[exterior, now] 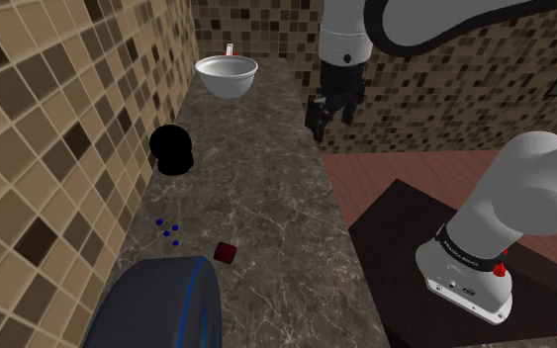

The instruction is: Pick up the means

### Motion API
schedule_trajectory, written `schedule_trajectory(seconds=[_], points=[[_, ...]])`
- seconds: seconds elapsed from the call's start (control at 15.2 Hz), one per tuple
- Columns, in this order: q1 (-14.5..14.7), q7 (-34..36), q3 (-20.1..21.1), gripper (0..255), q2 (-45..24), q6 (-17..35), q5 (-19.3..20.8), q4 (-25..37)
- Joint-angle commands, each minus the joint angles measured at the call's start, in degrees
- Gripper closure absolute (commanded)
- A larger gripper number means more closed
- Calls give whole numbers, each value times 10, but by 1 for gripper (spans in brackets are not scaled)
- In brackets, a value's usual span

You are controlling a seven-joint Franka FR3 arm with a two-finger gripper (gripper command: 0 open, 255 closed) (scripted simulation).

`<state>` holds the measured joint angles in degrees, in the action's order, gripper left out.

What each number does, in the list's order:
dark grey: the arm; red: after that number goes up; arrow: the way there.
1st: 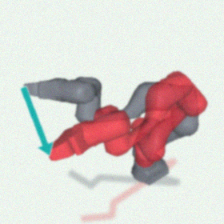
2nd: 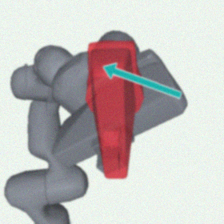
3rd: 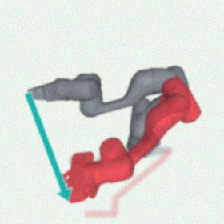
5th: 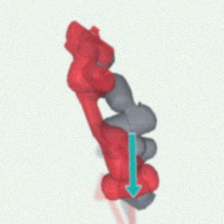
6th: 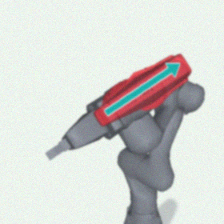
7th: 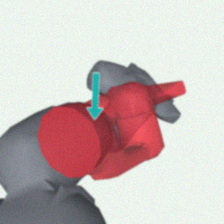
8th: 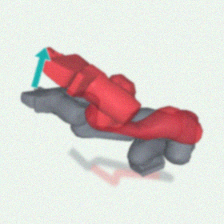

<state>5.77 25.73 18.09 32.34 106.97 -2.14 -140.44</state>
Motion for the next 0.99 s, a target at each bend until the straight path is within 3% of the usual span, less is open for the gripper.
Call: schedule_trajectory(seconds=[0.0, 0.46, 0.92], points=[[1, 37, 29, 0, -37, 27, 0, 12], [-9, 172, 120, 0, -180, 84, 45, 89], [-1, 332, 182, 0, -359, 97, 164, 209]])
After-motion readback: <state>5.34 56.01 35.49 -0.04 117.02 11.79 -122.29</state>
